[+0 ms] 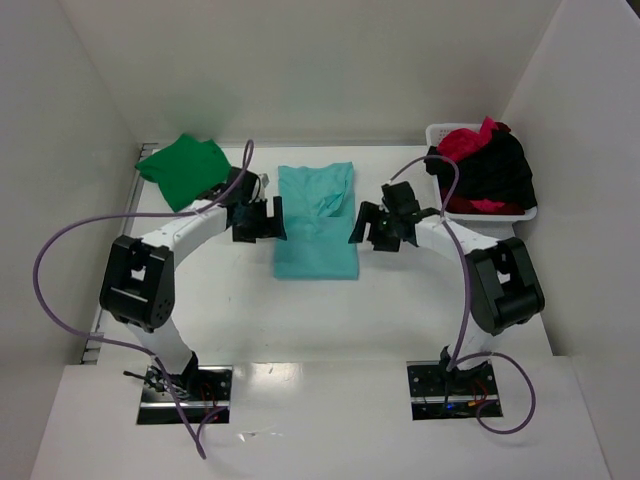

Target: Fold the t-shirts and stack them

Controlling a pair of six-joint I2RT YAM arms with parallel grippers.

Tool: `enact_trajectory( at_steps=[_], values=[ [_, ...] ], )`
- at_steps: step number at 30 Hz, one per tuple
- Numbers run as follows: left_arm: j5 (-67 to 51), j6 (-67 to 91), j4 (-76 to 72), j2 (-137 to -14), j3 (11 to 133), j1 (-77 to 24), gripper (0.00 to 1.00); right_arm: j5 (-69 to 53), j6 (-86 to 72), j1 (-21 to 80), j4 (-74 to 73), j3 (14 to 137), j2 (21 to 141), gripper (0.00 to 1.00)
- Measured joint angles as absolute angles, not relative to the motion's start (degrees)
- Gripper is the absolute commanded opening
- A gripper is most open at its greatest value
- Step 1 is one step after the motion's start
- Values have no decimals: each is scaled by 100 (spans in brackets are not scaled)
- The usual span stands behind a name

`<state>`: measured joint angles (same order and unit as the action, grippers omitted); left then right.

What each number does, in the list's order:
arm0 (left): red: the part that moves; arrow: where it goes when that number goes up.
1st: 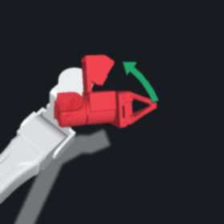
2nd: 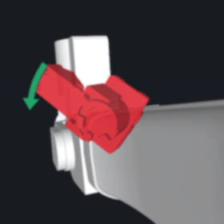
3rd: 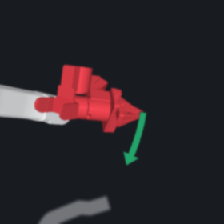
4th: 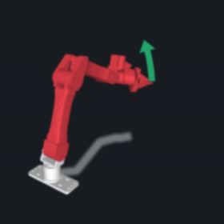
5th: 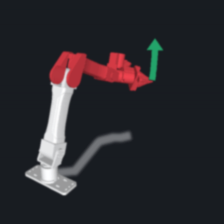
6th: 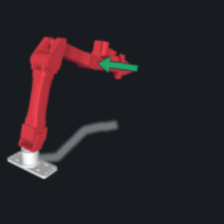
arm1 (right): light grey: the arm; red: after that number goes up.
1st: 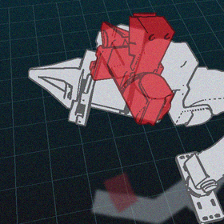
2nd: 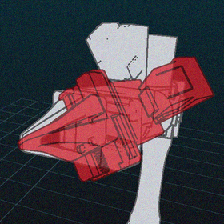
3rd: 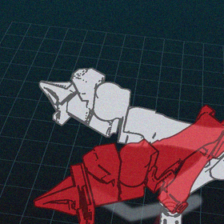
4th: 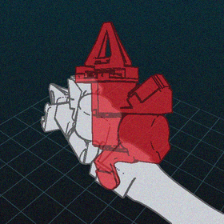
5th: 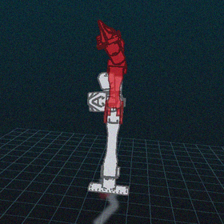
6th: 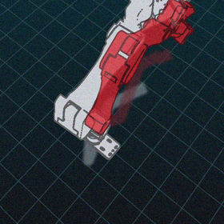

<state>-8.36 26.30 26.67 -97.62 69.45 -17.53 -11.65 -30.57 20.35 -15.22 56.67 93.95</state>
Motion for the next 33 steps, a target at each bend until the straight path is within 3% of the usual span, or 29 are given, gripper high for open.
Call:
enact_trajectory(
  at_steps=[9,24,29,33],
  values=[
    [-1265,3080,2765,-9190,5831,-2002,94,-1185,-3496,2591,-1457,4633,8821,73],
    [-1401,3345,2517,-9324,5647,-2191,81,-1042,-3824,2714,-1174,4386,8880,55],
    [-1380,3350,2453,-9534,5645,-2191,72,-1016,-3852,2714,-1073,4427,9042,50],
    [-1368,3384,2423,-9649,5646,-2191,58,-1004,-3859,2714,-1024,4436,9077,45]
  ],
)
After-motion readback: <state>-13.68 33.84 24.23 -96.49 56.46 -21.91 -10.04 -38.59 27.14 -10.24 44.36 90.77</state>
